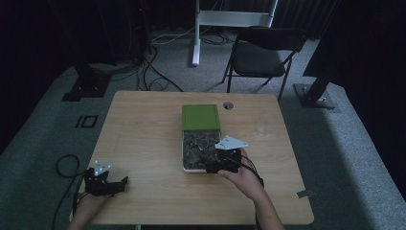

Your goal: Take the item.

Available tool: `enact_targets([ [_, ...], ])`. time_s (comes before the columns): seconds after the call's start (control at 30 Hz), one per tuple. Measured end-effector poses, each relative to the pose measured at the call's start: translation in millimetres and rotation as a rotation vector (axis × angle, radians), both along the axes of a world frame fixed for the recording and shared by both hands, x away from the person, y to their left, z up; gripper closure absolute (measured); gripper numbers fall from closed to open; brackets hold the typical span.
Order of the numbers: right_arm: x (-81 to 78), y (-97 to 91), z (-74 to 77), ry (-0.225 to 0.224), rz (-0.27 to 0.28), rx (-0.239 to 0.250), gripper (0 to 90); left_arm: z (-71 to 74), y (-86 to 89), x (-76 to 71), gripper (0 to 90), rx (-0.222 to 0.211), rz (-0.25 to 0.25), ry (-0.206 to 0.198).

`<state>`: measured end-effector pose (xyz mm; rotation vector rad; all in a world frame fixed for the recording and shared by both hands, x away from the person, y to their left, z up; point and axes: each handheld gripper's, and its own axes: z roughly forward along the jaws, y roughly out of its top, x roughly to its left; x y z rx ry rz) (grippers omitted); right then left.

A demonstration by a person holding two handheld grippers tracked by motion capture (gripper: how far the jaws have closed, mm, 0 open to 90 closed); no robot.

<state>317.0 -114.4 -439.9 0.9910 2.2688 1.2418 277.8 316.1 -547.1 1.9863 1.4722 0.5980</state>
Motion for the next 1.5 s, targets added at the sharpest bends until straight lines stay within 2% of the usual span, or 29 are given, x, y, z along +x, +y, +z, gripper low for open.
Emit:
enact_targets([
  [0.3,1.2,11.8,-5.3,0.008,0.024,-0.003,19.9,0.0,0.0,0.0,1.6,0.000,0.000,0.000],
  [0.43,1.4,19.5,-10.0,0.011,0.056,-0.022,20.3,0.0,-0.1,0.0,1.6,0.000,0.000,0.000],
  [0.57,2.2,23.5,-13.0,0.017,0.062,-0.025,21.3,-0.1,-0.1,0.0,1.6,-0.002,0.002,-0.001],
  [0.77,4.8,28.8,-18.6,0.030,0.073,-0.028,26.6,-0.1,-0.1,0.0,1.6,-0.001,0.001,-0.001],
  [0.8,6.0,30.7,-20.3,0.035,0.074,-0.030,30.4,-0.1,-0.1,0.0,1.6,-0.001,0.001,-0.001],
  [1.0,7.7,37.1,-25.7,0.040,0.085,-0.046,37.6,0.0,0.0,0.0,1.6,0.000,0.000,0.000],
  [1.33,13.7,44.1,-34.8,0.047,0.063,-0.067,43.5,0.0,0.0,0.0,1.6,0.000,0.000,0.000],
  [1.37,14.9,45.6,-36.2,0.048,0.052,-0.068,46.7,0.0,0.0,0.0,1.6,0.000,0.000,0.000],
  [1.47,16.0,47.2,-37.8,0.042,0.046,-0.071,48.4,0.0,0.0,0.0,1.6,0.000,0.000,0.000],
  [1.5,16.9,48.3,-39.4,0.048,0.042,-0.076,52.0,0.0,0.0,0.0,1.6,0.000,0.000,0.000],
])
